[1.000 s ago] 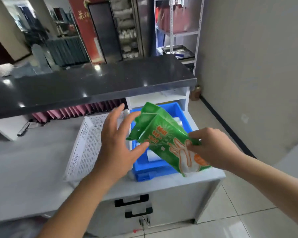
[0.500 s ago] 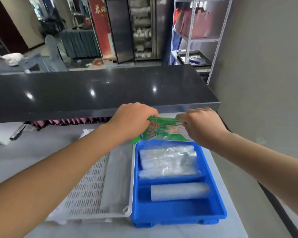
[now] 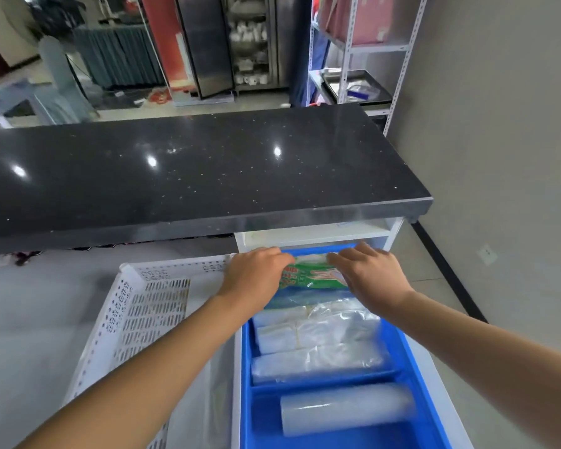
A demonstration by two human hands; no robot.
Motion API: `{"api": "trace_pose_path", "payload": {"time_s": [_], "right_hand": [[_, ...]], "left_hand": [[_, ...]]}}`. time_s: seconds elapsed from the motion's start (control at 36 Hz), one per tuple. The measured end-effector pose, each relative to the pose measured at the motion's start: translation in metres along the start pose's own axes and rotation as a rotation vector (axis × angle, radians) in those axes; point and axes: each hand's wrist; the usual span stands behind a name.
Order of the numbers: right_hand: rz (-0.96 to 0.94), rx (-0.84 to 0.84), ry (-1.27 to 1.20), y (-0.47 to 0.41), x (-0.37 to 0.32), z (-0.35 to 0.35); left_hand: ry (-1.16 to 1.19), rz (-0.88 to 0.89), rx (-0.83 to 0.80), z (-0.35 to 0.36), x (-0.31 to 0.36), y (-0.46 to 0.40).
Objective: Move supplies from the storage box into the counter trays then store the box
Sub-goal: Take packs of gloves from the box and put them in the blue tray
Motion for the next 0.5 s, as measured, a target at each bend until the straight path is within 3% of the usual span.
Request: {"api": "trace_pose_path", "payload": {"time_s": [0.17,0.28,0.5], "right_hand": [[-0.008,-0.116,-0.104,-0.011,-0.004,0.008],[0.062,-0.252,-0.225,-0.01,0.014,-0.003],[0.177,-0.339,-0.549,-0.004,0.049,-0.006]], "left_hand": [[0.052,-0.055,-0.165,0.016,-0.01,0.001],[0.174,-0.1,-0.22,0.013,-0.019,0.006],[0.54,-0.256,-0.38,0.0,-0.028,0.002]]}}
Point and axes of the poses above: each hand's wrist, its own y-axis away from the middle knuckle, its own z-axis out of the palm, x = y × z, and after that the axes turned 4 degrees about -x, right-handed
